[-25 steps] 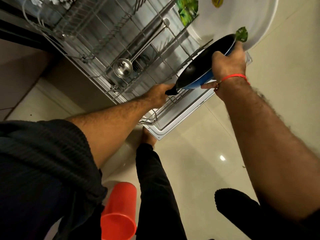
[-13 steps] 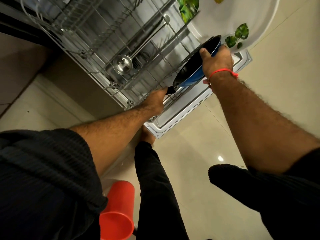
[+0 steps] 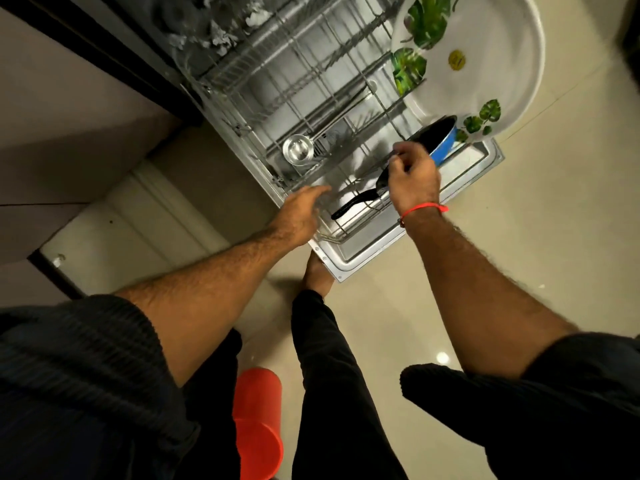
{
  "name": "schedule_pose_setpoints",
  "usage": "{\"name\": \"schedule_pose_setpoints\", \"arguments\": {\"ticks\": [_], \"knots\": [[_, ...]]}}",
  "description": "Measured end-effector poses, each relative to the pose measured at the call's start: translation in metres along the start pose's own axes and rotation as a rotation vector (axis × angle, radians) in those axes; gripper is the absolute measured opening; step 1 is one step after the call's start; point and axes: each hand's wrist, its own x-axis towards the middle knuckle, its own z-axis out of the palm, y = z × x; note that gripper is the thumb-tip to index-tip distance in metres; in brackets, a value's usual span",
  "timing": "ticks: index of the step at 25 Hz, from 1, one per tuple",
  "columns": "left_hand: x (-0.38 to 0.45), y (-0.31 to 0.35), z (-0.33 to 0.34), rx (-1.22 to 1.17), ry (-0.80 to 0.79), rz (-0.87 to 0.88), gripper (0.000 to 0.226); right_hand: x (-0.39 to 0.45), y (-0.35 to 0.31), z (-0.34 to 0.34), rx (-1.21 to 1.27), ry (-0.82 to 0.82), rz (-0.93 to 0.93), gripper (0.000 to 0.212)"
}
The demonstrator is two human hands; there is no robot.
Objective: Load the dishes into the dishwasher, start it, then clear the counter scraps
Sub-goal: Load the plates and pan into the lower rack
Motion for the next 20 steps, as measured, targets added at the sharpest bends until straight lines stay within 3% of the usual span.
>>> {"name": "schedule_pose_setpoints", "arguments": {"ticks": [4, 10, 16, 20], "knots": [[-0.068, -0.020, -0.058, -0.081, 0.120, 0.022, 0.052, -0.053, -0.052, 0.034, 0.085, -0.246, 0.018, 0.024], [-0.197, -0.060, -0.175, -0.084, 0.296, 0.042, 0.044, -0.161, -0.159, 0.074, 0.091, -0.456, -0.113, 0.020], [-0.336, -0.107, -0.291, -0.096, 0.544, 0.025, 0.041, -0.299, -0.296, 0.110, 0.027, -0.680, -0.346, 0.022], [-0.423, -0.159, -0.365, -0.118, 0.764, 0.022, 0.043, -0.387, -0.394, 0.145, 0.010, -0.746, -0.559, 0.023]]}}
